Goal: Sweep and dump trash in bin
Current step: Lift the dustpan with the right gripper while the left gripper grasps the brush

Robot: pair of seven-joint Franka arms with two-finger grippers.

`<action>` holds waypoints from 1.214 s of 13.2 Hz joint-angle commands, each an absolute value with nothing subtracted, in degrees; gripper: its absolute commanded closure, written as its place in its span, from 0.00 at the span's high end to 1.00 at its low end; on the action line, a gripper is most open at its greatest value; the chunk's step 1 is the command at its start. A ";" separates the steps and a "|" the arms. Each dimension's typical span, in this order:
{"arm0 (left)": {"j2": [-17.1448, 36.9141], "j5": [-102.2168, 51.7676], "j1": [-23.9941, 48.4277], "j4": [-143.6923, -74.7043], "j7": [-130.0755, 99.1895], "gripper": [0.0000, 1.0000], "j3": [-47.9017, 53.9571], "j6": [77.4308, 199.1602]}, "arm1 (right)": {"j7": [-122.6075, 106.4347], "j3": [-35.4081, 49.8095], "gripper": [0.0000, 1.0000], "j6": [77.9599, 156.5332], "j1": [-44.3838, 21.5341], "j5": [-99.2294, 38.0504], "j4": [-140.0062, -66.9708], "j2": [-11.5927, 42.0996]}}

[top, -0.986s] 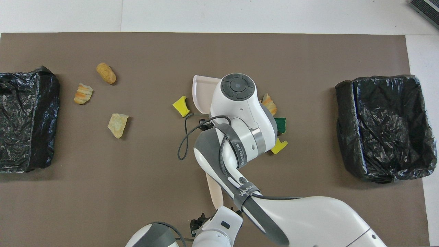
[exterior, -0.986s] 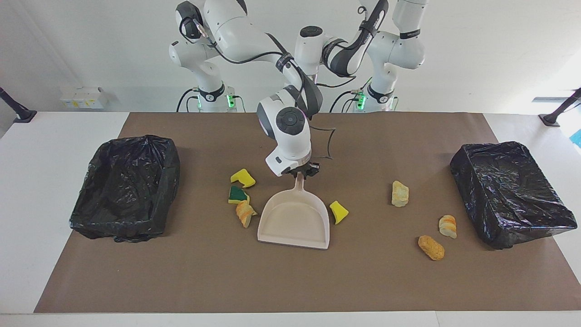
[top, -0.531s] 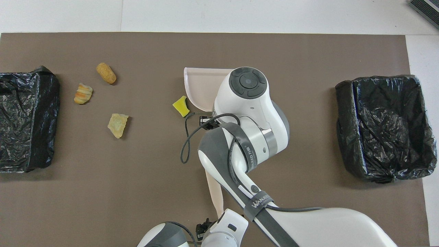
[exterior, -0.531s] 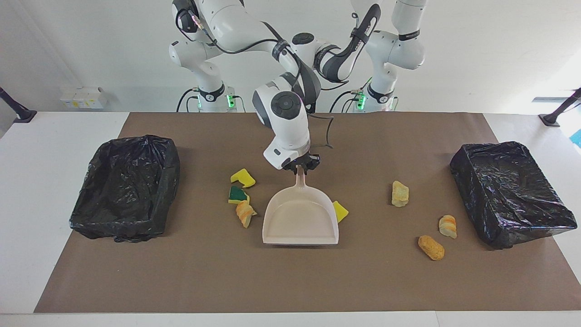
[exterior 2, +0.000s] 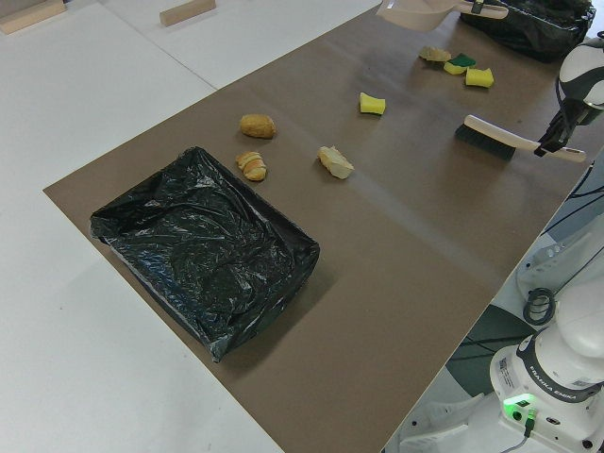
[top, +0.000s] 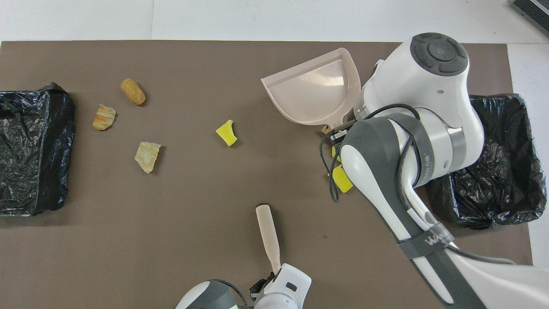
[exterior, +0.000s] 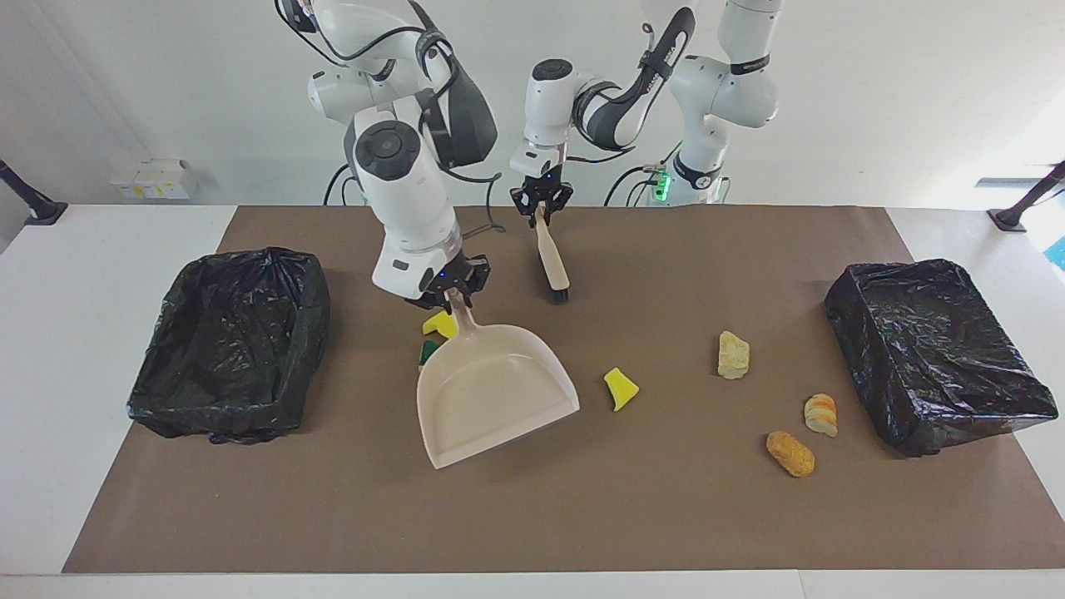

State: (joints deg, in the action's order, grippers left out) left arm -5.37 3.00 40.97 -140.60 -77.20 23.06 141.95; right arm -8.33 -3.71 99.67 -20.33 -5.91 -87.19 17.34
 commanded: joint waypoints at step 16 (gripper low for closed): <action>-4.06 5.00 10.93 -123.50 -48.72 0.00 21.71 120.32 | -51.15 -1.14 0.00 102.57 -25.93 7.12 -93.34 22.24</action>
